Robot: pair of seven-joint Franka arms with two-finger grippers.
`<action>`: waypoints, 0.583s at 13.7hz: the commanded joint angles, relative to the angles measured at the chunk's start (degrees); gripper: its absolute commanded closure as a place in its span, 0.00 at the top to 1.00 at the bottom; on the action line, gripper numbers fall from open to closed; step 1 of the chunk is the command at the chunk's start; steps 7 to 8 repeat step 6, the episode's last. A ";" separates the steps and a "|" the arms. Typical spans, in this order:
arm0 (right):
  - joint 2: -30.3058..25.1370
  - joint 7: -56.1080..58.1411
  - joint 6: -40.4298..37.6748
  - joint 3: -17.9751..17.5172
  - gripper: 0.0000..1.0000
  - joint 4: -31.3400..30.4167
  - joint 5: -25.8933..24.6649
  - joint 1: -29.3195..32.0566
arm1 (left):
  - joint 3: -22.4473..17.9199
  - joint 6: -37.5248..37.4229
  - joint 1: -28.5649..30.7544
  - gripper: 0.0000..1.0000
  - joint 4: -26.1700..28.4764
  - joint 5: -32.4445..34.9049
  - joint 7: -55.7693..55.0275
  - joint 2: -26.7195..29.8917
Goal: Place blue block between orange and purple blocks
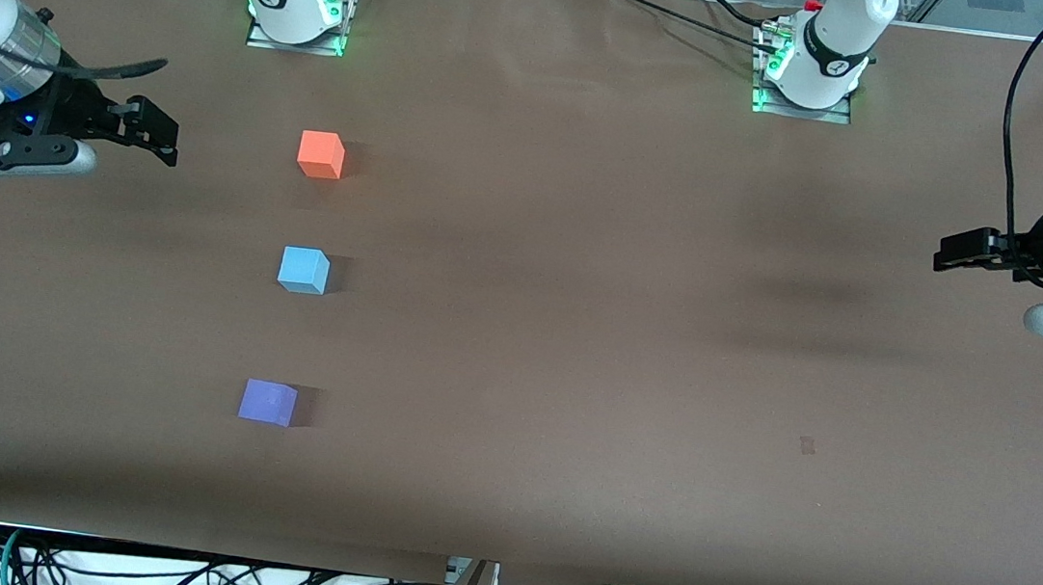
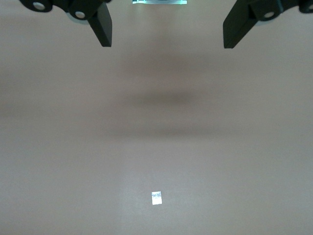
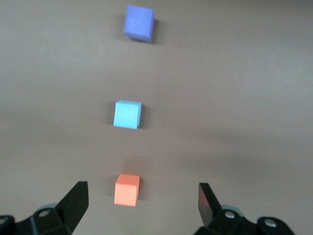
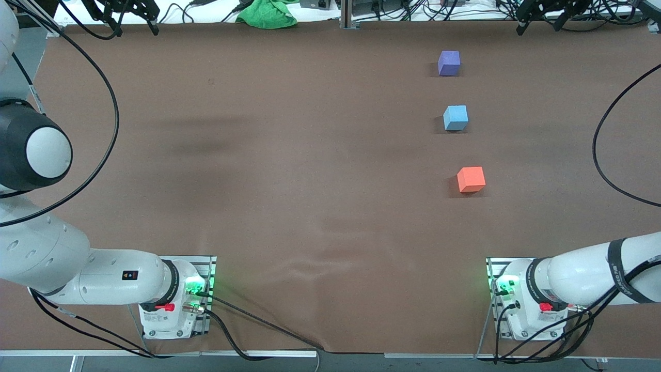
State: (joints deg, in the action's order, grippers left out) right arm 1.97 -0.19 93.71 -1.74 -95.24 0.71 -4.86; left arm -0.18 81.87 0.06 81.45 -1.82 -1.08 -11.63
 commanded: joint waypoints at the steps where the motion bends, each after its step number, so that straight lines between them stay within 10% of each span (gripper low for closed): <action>1: -1.18 -1.22 -1.51 -1.16 0.99 -1.44 0.78 1.52 | 0.01 0.22 0.11 1.00 0.02 0.41 1.08 0.21; 8: -0.39 -1.57 -1.17 -1.16 0.99 1.11 0.87 1.61 | 0.01 0.22 0.12 1.00 0.02 0.50 1.08 0.21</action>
